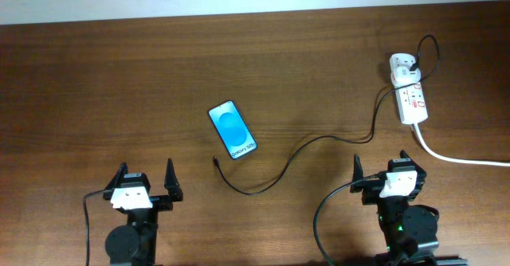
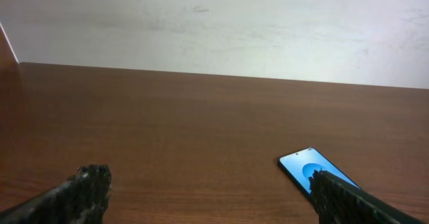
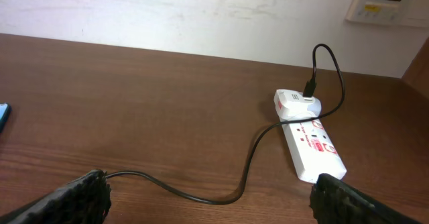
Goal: Plug charger to phone and switch on socket
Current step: 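Move the left gripper over the blue Galaxy phone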
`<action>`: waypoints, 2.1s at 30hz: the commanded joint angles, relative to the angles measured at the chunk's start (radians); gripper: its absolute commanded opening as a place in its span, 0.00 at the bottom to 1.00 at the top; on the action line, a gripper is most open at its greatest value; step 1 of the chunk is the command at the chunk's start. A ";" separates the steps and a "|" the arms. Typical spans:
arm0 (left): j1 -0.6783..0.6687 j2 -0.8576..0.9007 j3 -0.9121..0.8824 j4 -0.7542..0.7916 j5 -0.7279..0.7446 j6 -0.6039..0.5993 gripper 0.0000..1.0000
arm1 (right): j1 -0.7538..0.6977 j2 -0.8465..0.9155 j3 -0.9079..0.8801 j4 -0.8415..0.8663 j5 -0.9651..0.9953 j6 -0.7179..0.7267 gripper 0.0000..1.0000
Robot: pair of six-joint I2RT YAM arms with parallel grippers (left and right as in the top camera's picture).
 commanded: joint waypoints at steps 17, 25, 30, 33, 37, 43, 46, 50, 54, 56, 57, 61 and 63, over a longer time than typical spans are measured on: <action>-0.002 0.173 0.161 -0.047 0.131 -0.135 0.99 | -0.008 -0.001 -0.011 0.003 -0.013 0.002 0.98; -0.001 0.185 0.275 -0.116 0.199 -0.134 0.99 | -0.008 -0.001 -0.011 0.003 -0.013 0.002 0.98; -0.001 0.339 0.471 -0.220 0.187 -0.134 0.99 | -0.008 -0.001 -0.011 0.003 -0.013 0.002 0.98; -0.002 0.458 0.569 -0.243 0.187 -0.135 0.99 | -0.008 -0.001 -0.011 0.003 -0.013 0.002 0.98; -0.002 0.684 0.765 -0.326 0.191 -0.139 0.99 | -0.008 -0.001 -0.011 0.003 -0.013 0.002 0.98; -0.082 1.046 1.130 -0.532 0.188 -0.146 0.99 | -0.008 -0.001 -0.011 0.003 -0.013 0.002 0.98; -0.171 1.221 1.292 -0.623 0.114 -0.146 0.99 | -0.008 -0.001 -0.011 0.003 -0.013 0.002 0.98; -0.251 1.358 1.369 -0.630 0.085 -0.145 0.99 | -0.008 -0.001 -0.011 0.003 -0.013 0.002 0.98; -0.271 1.438 1.369 -0.692 0.100 -0.145 0.99 | -0.008 -0.001 -0.011 0.003 -0.013 0.002 0.99; -0.271 1.467 1.368 -0.723 0.100 -0.145 0.99 | -0.008 -0.001 -0.011 0.003 -0.013 0.002 0.98; -0.271 1.476 1.368 -0.725 0.100 -0.145 0.99 | -0.008 -0.001 -0.011 0.003 -0.013 0.002 0.98; -0.271 1.513 1.368 -0.688 0.093 -0.188 0.99 | -0.008 -0.001 -0.011 0.003 -0.013 0.002 0.98; -0.271 1.540 1.368 -0.687 0.067 -0.283 0.99 | -0.008 -0.001 -0.011 0.003 -0.013 0.002 0.98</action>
